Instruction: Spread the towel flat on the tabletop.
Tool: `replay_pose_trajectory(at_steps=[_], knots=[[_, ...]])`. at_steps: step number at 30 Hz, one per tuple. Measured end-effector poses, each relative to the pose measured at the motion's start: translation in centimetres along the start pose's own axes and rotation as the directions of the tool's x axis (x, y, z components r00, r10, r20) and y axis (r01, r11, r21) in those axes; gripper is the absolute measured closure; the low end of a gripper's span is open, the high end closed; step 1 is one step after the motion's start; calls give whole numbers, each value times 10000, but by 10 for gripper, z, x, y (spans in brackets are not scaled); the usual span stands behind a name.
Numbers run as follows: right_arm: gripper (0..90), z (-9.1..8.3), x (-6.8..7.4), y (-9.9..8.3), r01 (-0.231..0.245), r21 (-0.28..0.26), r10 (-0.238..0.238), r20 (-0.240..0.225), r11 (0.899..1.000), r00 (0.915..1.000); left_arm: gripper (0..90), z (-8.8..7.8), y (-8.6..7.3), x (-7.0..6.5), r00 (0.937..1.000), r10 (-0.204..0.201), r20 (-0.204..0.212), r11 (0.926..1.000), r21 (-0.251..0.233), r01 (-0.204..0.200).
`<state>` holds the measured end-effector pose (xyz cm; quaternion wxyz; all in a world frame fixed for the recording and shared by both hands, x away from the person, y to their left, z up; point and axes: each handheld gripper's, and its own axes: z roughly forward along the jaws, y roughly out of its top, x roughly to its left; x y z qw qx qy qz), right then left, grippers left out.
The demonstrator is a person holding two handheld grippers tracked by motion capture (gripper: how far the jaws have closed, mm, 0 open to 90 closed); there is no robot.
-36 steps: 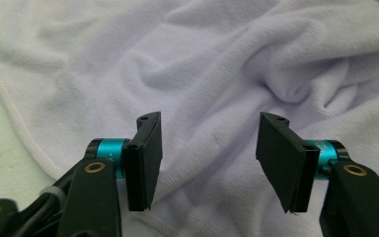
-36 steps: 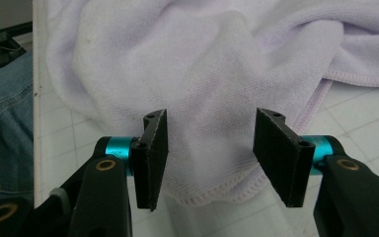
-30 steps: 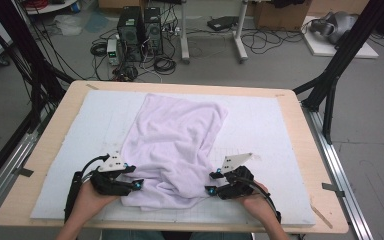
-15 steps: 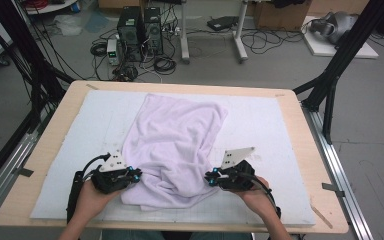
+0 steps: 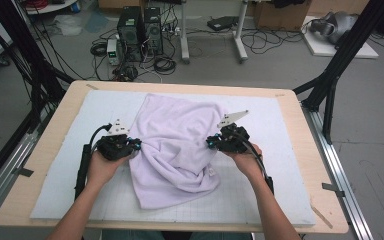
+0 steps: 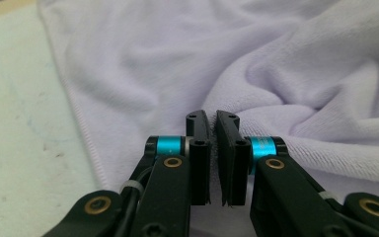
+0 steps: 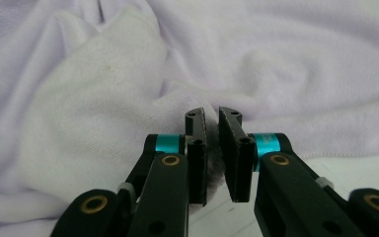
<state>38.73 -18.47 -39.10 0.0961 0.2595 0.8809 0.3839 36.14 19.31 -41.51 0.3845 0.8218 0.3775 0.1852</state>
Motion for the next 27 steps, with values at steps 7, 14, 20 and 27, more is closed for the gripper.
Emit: replay_pose_trajectory(at_steps=[7,14,20,27], knots=[[766,37,-19,-13,-692,1106,696,-4,9915,9976,788,15,-6,12,9989,-473,53,9988,108,473],[626,7,-5,-4,-320,-49,320,53,9995,9995,578,-18,-2,7,9984,-528,200,9960,-707,540],[597,-22,21,-13,649,-372,-650,-12,9972,9979,471,-45,0,-15,9991,93,405,9951,-986,-53],[598,-28,41,-34,1056,-22,-1055,-528,9944,9930,437,-49,-14,-53,9890,863,1202,9907,-1152,-725]])
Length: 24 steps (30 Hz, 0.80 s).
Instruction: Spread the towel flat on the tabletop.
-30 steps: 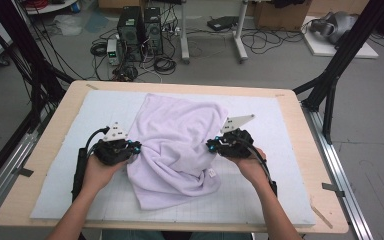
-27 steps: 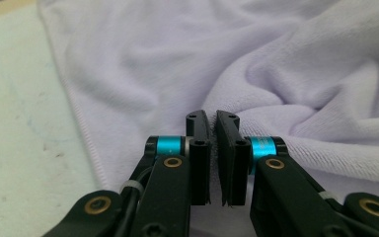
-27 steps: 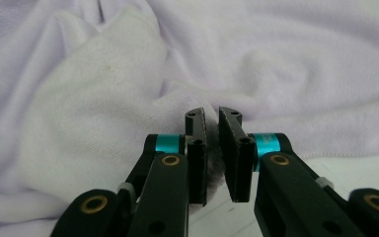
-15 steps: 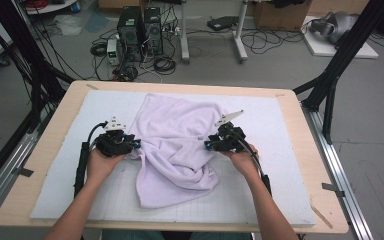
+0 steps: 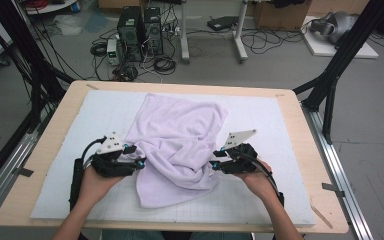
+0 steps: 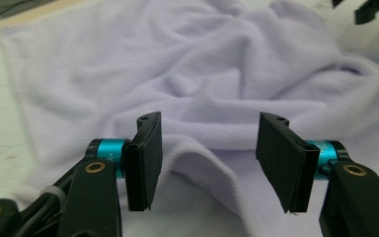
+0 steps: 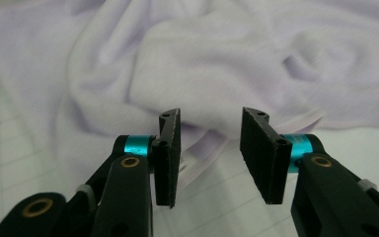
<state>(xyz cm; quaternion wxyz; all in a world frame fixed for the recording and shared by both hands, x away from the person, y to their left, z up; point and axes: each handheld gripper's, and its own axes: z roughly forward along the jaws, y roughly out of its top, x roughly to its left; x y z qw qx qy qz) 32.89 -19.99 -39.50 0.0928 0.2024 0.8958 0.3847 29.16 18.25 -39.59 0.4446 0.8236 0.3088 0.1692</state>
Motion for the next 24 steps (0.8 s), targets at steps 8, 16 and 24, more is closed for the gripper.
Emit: replay_pose_trajectory(at_steps=[8,16,24], knots=[[611,18,11,-20,138,580,-101,-630,9982,9980,468,28,-20,-21,9956,517,783,9931,1014,-595],[658,31,12,-25,169,1083,-91,-722,9940,9973,628,30,-35,-19,9947,700,747,9857,1480,-805],[891,27,15,-24,239,1213,-137,-842,9923,9964,856,19,-38,-15,9962,602,636,9875,1419,-687]])
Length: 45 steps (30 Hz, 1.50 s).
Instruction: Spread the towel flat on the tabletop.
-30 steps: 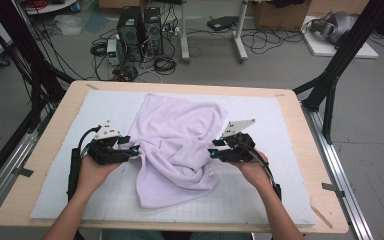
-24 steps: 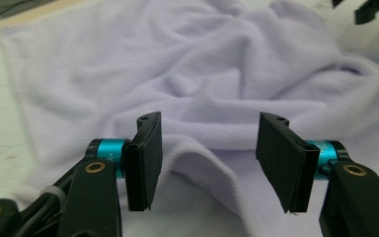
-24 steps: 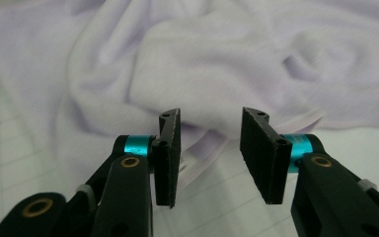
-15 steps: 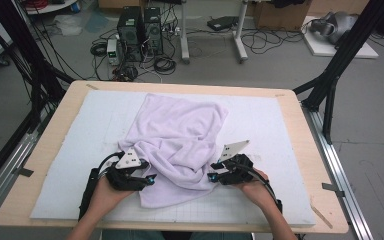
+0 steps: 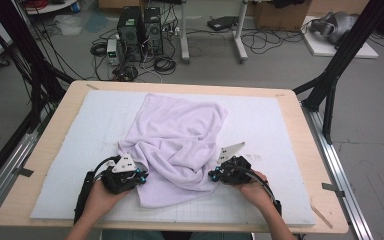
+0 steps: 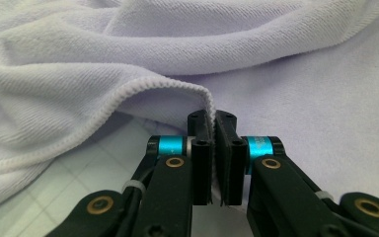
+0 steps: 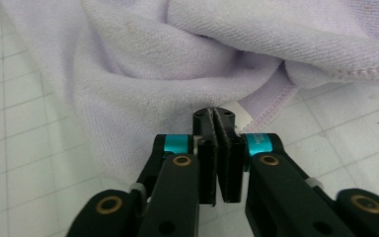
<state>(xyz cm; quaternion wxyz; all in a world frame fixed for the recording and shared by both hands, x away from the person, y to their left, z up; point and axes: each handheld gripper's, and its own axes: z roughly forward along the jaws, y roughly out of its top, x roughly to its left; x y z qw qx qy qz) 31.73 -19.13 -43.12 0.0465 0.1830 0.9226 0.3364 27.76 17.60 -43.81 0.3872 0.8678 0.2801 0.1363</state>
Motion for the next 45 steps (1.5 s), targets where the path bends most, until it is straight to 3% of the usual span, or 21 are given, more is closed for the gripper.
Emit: replay_pose_trajectory(at_steps=[7,13,21,26,30,33,37,40,42,45], knots=[[880,-4,4,-4,35,-190,-38,-134,9998,9999,849,-11,-6,5,9997,-251,-3,9996,-159,251],[763,-8,2,-8,-122,-398,111,-278,9991,9996,679,-29,-2,13,9978,-627,-212,9963,-606,613],[662,-6,3,-9,84,-502,-101,-337,9987,9994,570,-55,7,16,9944,-959,-435,9877,-1284,896],[653,-1,4,-9,177,-360,-185,-204,9992,9996,530,-46,15,6,9980,-639,-30,9895,-1301,629],[732,-1,6,-10,219,-387,-214,128,9990,9997,520,-26,19,-4,9989,-270,381,9950,-956,305],[796,-1,6,-10,149,-360,-139,276,9992,9995,521,-7,16,-12,9978,-108,656,9990,-425,136],[861,-1,5,-11,79,-446,-67,276,9990,9996,537,10,8,-16,9982,156,583,9990,414,-181],[882,-1,5,-11,-5,-490,17,235,9988,9997,608,10,4,-14,9982,98,586,9998,157,-108],[888,-1,5,-11,-23,-528,30,145,9986,9999,740,9,4,-13,9971,69,753,9998,172,-82],[890,-4,6,-11,-62,-558,61,-17,9984,10000,851,7,4,-14,9971,218,732,9996,152,-230]])
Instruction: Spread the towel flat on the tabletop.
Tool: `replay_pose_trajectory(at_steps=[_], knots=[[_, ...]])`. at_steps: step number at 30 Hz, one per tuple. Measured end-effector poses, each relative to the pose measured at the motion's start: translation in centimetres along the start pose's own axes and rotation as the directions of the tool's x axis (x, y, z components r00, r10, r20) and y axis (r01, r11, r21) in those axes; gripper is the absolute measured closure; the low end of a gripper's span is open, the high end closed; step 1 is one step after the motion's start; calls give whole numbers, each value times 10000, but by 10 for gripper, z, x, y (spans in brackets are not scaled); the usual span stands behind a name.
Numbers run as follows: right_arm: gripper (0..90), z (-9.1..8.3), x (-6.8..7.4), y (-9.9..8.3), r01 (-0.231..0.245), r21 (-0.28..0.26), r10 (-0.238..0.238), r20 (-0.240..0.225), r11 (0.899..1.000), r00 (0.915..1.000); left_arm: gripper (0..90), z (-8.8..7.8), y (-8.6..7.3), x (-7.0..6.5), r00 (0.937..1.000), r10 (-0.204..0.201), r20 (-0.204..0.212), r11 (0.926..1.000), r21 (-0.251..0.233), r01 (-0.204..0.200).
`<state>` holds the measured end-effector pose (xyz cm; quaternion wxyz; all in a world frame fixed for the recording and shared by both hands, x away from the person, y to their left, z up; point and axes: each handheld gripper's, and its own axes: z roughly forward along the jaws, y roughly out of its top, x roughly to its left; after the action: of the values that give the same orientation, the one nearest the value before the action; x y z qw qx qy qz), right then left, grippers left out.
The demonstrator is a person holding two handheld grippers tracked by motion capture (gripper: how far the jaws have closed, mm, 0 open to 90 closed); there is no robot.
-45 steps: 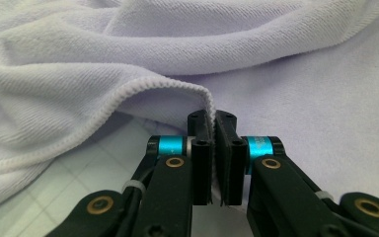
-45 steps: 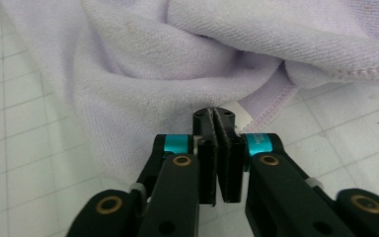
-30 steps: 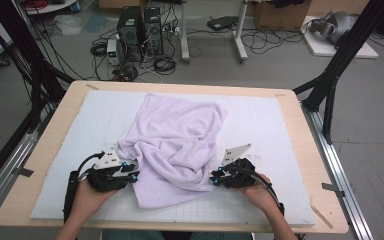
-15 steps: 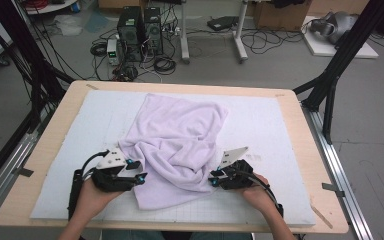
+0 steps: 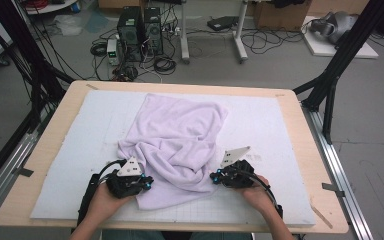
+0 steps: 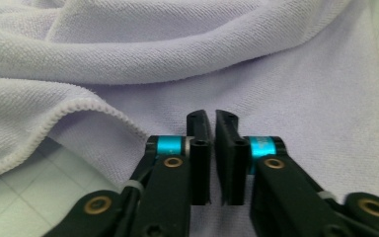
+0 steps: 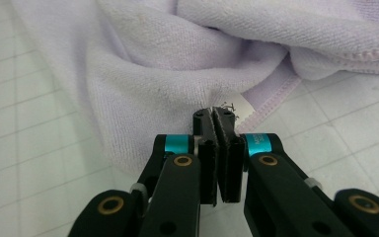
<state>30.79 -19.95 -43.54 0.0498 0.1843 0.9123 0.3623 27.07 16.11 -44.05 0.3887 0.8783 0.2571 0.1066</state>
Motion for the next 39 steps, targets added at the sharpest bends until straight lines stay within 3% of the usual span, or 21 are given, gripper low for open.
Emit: replay_pose_trajectory(at_steps=[7,12,18,20,24,26,30,33,35,37,39], knots=[[890,-18,14,2,99,-537,-108,-164,9985,9998,870,-15,-2,-2,10000,-20,-84,9995,-325,18],[891,-32,37,1,463,-768,-479,-198,9960,9987,872,-34,-4,-6,9998,48,-214,9984,-569,-60],[897,-39,66,-3,797,-667,-838,-608,9946,9946,873,-56,-8,-8,9992,11,-412,9970,-769,-42],[884,-40,70,-3,1079,-526,-1100,-395,9928,9931,856,-57,-10,-7,9992,-43,-401,9971,-762,12],[768,-41,51,4,717,-839,-723,-37,9939,9974,614,-55,-9,-4,9991,-327,-263,9953,-919,302],[667,-37,36,10,508,-816,-502,96,9954,9987,556,-50,-7,-2,9989,-399,-238,9952,-904,376],[598,-20,11,17,224,-547,-205,362,9983,9991,495,-34,-6,3,9986,-477,-218,9968,-653,462],[583,-5,3,16,76,-24,-75,302,10000,9995,493,-21,-8,7,9988,-394,-300,9990,-241,387],[574,3,1,15,123,485,-145,464,9987,9988,552,-14,-11,9,9986,-436,-312,9990,124,441],[598,9,0,14,31,753,-58,354,9972,9994,602,-13,-13,11,9981,-507,-364,9987,-24,506],[701,9,-1,11,-61,468,48,269,9989,9996,675,-14,-14,12,9977,-566,-360,9984,-56,564]])
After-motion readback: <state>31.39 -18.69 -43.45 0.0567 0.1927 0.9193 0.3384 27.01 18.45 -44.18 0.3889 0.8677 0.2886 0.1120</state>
